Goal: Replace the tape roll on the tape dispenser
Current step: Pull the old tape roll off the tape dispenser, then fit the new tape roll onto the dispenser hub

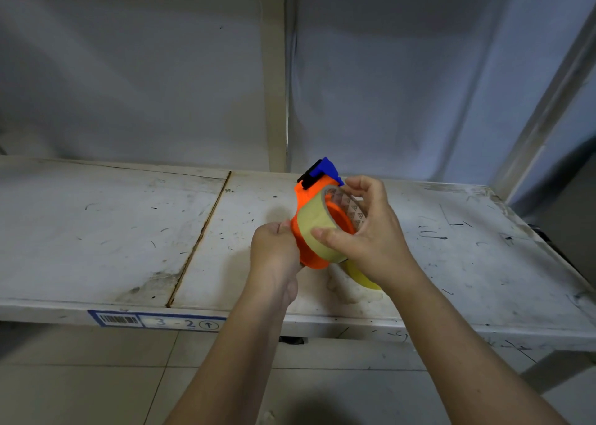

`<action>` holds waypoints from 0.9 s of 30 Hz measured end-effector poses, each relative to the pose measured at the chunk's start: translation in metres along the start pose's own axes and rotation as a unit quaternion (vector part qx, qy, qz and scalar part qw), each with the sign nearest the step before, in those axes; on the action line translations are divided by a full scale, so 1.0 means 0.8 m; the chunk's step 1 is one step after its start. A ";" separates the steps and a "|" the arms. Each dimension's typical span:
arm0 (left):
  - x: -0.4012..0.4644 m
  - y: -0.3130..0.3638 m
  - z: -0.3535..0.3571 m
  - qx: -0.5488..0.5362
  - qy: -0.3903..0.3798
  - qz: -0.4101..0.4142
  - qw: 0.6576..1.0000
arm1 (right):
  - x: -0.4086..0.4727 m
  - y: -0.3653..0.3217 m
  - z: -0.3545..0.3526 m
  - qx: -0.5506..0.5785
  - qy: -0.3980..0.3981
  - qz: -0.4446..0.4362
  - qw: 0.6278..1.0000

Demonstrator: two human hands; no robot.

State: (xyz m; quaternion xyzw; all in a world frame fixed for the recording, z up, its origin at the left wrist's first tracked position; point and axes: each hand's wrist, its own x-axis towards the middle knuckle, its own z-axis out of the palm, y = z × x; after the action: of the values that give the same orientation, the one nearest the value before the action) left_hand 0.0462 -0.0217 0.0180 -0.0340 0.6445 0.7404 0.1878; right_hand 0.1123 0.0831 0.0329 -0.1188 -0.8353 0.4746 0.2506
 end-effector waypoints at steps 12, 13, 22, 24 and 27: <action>0.012 -0.002 -0.013 -0.023 0.097 -0.046 0.994 | 0.013 -0.001 -0.040 0.077 0.137 0.014 0.987; 0.013 -0.003 -0.013 -0.037 0.095 -0.051 0.994 | 0.017 0.006 -0.045 0.068 0.141 0.040 0.987; 0.007 -0.002 -0.012 -0.104 0.064 -0.060 0.991 | 0.029 0.099 -0.107 -0.272 0.212 0.264 0.901; 0.007 -0.001 -0.011 -0.111 0.069 -0.056 0.990 | 0.024 0.122 -0.108 -0.291 0.169 0.293 0.895; 0.014 -0.004 -0.012 -0.103 0.093 -0.050 0.989 | 0.021 0.141 -0.102 -0.314 0.140 0.297 0.891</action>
State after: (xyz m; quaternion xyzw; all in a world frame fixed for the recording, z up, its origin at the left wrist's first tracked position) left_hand 0.0354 -0.0278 0.0099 -0.1545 0.5766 0.7864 0.1590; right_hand 0.1371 0.2092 -0.0235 -0.4988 -0.8228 0.2187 0.1625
